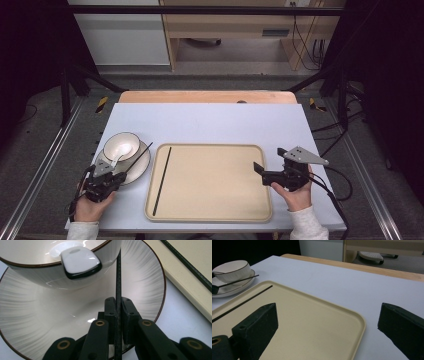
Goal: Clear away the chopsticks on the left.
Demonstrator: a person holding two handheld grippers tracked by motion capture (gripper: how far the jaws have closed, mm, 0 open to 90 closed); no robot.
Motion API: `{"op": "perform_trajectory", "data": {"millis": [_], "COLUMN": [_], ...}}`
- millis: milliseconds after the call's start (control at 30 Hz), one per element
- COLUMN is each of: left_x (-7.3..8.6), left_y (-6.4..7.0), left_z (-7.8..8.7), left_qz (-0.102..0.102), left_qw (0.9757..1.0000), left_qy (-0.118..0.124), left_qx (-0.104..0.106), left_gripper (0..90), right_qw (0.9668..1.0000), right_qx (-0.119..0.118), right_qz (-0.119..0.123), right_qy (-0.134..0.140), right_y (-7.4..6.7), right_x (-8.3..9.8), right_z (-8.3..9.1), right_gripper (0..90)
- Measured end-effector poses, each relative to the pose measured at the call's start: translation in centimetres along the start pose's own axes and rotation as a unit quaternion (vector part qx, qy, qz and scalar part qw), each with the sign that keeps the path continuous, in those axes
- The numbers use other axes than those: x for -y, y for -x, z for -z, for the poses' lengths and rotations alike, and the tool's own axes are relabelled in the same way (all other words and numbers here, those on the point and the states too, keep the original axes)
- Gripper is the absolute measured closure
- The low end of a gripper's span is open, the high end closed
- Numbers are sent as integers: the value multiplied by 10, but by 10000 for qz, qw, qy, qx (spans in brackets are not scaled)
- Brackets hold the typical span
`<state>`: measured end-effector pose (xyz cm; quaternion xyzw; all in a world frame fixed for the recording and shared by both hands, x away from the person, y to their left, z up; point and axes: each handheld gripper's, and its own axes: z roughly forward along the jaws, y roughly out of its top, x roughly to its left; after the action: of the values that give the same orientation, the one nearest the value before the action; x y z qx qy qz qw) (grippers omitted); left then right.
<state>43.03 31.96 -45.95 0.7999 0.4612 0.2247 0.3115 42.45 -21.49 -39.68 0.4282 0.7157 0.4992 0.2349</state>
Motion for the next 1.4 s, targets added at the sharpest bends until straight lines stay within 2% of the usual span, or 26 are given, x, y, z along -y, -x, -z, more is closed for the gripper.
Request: {"op": "perform_trajectory", "data": {"millis": [467,667,833,1067,1233,1267,1400], "left_x": [-5,-8,-11,-13,-14,-14,-15], "left_y": [12,22,33,46,53,56,62], "left_z": [10,15,19,21,20,19,19], "left_qz": [76,131,316,352,378,436,401], "left_qw": [9998,9994,9980,9969,9967,9962,9964], "left_qy": [177,327,545,707,719,753,743], "left_qx": [-18,-15,-56,-41,-70,-53,-106], "left_gripper": [849,849,849,849,849,849,849], "right_qw": [10000,10000,10000,10000,10000,10000,10000], "right_qx": [21,26,22,27,28,27,35], "right_qz": [-26,-13,-12,-15,-13,-13,-7], "right_qy": [22,43,39,38,38,41,49], "right_y": [1,2,2,2,2,2,2], "right_x": [-1,-1,-1,-1,-1,-1,-1], "right_z": [2,3,3,3,3,3,3], "right_gripper": [31,29,29,29,28,28,28]}}
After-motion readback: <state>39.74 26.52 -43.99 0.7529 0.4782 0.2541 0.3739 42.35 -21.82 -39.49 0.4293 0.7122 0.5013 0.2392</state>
